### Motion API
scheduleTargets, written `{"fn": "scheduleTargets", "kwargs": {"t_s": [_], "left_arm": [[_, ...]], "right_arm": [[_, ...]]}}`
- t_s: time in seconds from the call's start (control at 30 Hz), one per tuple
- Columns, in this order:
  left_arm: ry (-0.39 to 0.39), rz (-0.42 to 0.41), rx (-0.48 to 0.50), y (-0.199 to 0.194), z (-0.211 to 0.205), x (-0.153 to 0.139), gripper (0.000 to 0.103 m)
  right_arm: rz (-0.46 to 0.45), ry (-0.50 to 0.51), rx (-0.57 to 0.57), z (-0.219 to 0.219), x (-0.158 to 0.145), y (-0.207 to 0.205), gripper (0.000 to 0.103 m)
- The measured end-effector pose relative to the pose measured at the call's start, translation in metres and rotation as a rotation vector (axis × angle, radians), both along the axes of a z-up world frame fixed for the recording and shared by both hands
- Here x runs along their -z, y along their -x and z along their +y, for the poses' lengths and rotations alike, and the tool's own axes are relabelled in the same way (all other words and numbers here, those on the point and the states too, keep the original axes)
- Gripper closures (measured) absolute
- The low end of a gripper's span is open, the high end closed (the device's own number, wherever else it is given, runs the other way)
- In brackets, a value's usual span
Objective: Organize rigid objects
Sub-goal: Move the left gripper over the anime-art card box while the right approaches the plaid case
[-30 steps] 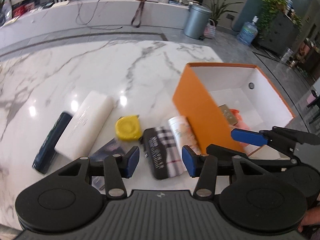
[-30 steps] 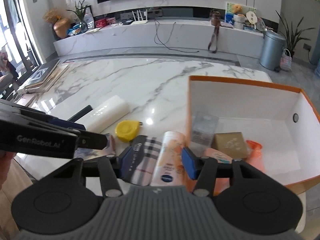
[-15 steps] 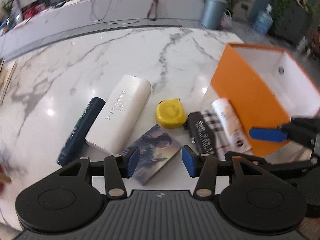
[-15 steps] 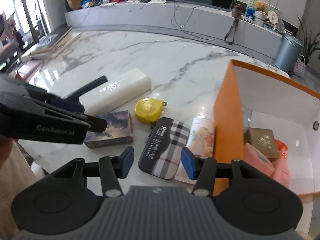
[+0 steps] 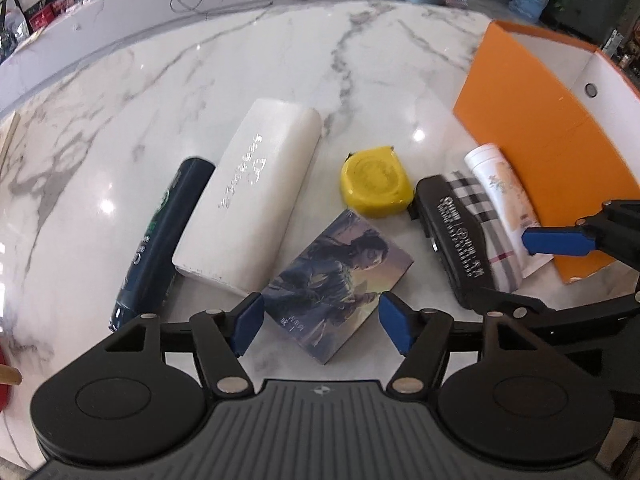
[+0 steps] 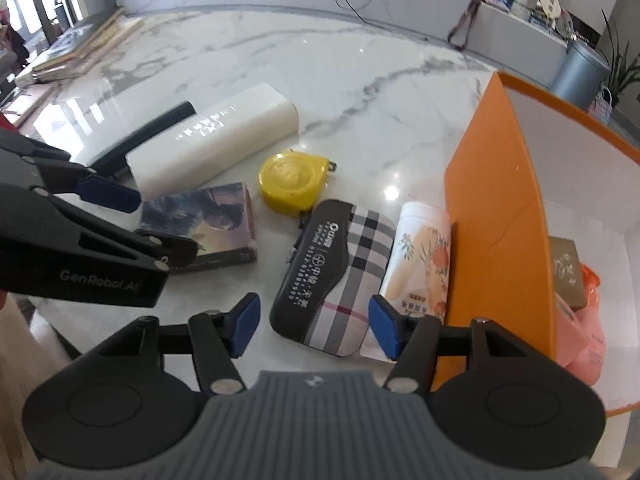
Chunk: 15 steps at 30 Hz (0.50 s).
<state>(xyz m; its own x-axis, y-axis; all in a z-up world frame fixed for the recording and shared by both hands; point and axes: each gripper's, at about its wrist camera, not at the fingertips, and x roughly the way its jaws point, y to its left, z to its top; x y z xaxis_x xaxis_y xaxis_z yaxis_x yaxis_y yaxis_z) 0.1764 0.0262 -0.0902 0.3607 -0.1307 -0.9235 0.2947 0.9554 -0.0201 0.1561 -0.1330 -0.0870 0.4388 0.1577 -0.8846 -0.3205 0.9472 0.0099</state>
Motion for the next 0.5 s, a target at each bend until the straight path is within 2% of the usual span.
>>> {"fn": "scheduleTargets", "kwargs": {"t_s": [0.17, 0.37, 0.47, 0.5], "left_arm": [[-0.018, 0.016, -0.002, -0.006, -0.001, 0.002, 0.020], [-0.033, 0.023, 0.046, -0.013, -0.005, 0.004, 0.014], [-0.042, 0.023, 0.069, -0.013, -0.007, 0.006, 0.012], [-0.053, 0.020, 0.079, -0.012, -0.009, 0.007, 0.012]], "right_arm": [[0.050, 0.006, 0.037, 0.002, 0.011, -0.009, 0.039], [0.102, -0.016, 0.075, 0.001, 0.023, -0.017, 0.034], [0.102, -0.028, 0.083, 0.001, 0.026, -0.017, 0.036], [0.103, -0.032, 0.073, 0.002, 0.026, -0.017, 0.042]]}}
